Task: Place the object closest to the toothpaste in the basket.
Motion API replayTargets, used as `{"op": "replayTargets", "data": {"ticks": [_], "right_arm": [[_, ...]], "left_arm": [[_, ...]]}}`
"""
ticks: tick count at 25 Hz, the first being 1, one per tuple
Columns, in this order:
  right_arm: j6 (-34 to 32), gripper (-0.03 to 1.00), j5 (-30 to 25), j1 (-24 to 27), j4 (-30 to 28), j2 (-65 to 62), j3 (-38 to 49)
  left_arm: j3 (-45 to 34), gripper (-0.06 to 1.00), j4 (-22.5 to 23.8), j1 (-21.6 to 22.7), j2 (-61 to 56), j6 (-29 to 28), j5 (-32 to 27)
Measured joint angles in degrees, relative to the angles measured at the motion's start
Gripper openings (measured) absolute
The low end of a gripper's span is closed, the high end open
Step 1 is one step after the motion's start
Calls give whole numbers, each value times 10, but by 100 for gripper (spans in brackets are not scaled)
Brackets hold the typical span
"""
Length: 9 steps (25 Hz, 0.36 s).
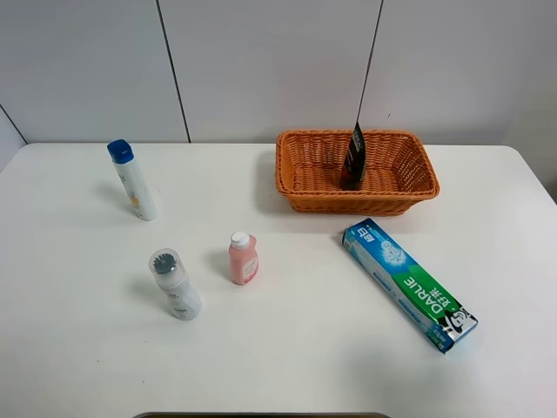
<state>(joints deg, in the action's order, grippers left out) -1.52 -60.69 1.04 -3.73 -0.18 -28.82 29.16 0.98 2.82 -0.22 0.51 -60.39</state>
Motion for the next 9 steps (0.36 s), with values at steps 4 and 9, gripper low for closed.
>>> {"op": "replayTargets", "data": {"ticks": [4,9], "right_arm": [[0,99,0,0,0,0,0],[0,99,0,0,0,0,0]], "left_arm": [[0,94,0,0,0,0,0],[0,94,0,0,0,0,0]]}}
